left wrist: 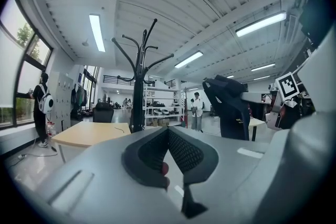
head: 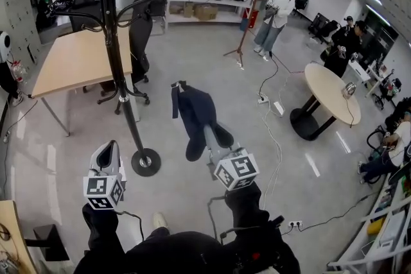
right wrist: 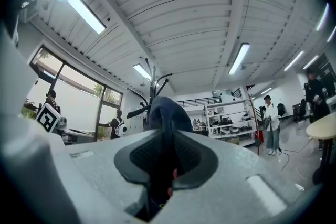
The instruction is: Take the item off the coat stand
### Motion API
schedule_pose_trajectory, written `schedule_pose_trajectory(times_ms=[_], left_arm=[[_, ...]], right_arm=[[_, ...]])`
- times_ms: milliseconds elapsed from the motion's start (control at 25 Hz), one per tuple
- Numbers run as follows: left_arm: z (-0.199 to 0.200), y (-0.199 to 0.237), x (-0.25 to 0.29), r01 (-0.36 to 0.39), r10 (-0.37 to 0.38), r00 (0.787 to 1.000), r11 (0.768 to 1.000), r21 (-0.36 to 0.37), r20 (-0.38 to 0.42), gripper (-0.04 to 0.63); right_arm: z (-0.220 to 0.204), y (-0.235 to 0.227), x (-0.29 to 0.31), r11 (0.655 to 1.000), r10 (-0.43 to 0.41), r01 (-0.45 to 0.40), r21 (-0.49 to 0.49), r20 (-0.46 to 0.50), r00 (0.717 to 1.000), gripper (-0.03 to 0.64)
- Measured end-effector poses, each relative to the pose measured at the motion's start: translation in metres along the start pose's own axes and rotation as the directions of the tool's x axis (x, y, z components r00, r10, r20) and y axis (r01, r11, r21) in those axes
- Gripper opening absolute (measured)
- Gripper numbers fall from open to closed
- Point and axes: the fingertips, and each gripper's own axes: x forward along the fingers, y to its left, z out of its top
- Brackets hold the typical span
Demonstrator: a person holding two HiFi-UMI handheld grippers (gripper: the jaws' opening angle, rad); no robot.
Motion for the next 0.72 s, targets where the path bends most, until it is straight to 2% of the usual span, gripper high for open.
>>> schedule_pose_trajectory(times_ms=[720], left_arm=[[0.002,-0.02,-0.042,-0.04,0.04,0.999,0.999,0.008,0.013,0.003]], right_arm=[[-0.021,0.018,-0.036,0.999,0.046,-0.045,0.028,-0.035,0.998,0.048]])
